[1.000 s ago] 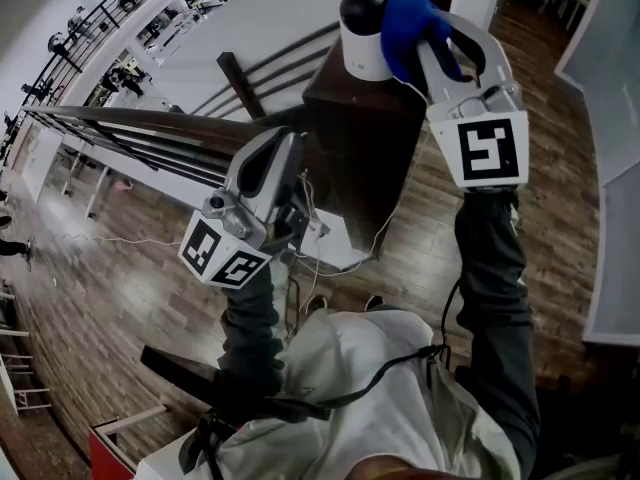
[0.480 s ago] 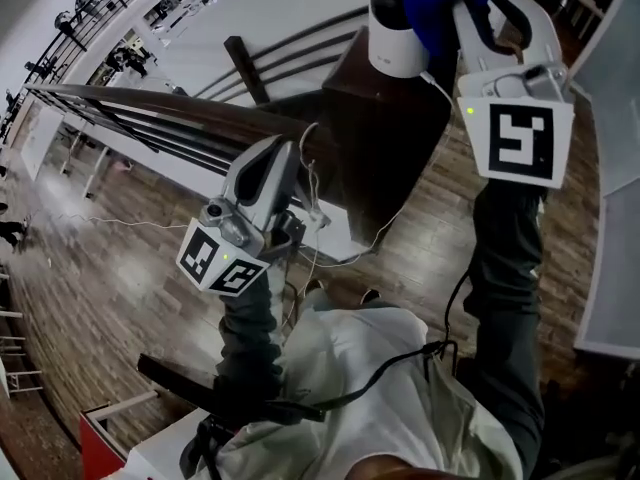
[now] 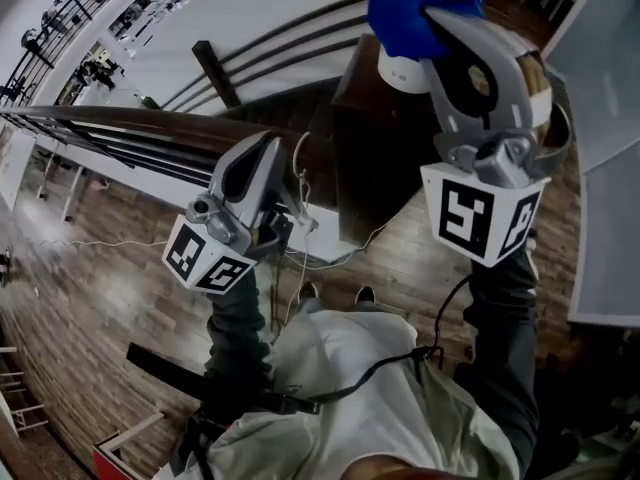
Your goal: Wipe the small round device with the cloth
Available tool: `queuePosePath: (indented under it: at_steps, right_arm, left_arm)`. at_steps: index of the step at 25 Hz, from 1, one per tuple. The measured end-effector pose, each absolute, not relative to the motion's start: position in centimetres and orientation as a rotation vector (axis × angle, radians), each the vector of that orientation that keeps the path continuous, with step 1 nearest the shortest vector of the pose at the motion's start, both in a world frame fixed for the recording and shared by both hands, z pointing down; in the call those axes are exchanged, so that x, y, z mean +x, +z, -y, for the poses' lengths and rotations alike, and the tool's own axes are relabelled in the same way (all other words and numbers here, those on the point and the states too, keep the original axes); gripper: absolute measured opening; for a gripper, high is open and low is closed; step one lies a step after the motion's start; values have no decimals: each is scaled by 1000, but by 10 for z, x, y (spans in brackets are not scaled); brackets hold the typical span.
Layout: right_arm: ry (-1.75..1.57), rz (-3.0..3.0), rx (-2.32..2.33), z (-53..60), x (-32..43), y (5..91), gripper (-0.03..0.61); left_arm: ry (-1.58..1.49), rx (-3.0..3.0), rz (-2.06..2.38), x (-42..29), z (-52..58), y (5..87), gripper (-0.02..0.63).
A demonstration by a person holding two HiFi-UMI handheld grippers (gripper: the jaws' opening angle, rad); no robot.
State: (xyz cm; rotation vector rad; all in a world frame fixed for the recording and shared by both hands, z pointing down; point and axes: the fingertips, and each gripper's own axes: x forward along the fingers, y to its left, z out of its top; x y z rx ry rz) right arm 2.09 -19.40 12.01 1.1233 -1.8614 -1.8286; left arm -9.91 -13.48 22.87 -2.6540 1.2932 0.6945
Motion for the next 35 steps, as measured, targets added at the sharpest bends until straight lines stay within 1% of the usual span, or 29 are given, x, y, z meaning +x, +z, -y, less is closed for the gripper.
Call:
queuePosePath:
  at_steps: [4, 6, 8, 12, 14, 16, 19, 26, 31, 35]
  right_arm:
    - [-1703, 1881, 872, 176, 19, 183, 31]
    - [-1659, 1911, 821, 172, 21, 198, 31]
    - [-1715, 1909, 903, 169, 26, 181, 31]
    - [-1838, 1794, 1234, 170, 42, 99, 31]
    - [-1812, 1800, 1305, 183, 41, 67, 31]
    - [-1709, 1822, 1300, 205, 37, 56, 31]
    - [-1605, 1662, 1210, 237, 27, 70, 31]
    - [-1724, 1421, 1137, 232, -2, 87, 29]
    - [-1788, 1341, 877, 227, -40, 137, 31]
    - [-1802, 1262, 807, 215, -44, 159, 31]
  left_arm:
    - [726, -2699, -1176, -89, 145, 223, 2]
    - [743, -2729, -1115, -82, 146, 221, 2]
    - [752, -2759, -1065, -77, 147, 220, 2]
    - [781, -2794, -1000, -79, 148, 221, 2]
    - [800, -2805, -982, -82, 150, 220, 2]
    - [806, -2821, -960, -83, 151, 222, 2]
    - [805, -2837, -933, -85, 150, 225, 3]
    - [794, -2829, -939, -98, 155, 223, 2]
    - [806, -2837, -936, -97, 157, 224, 2]
    - [812, -2860, -915, -95, 157, 225, 2]
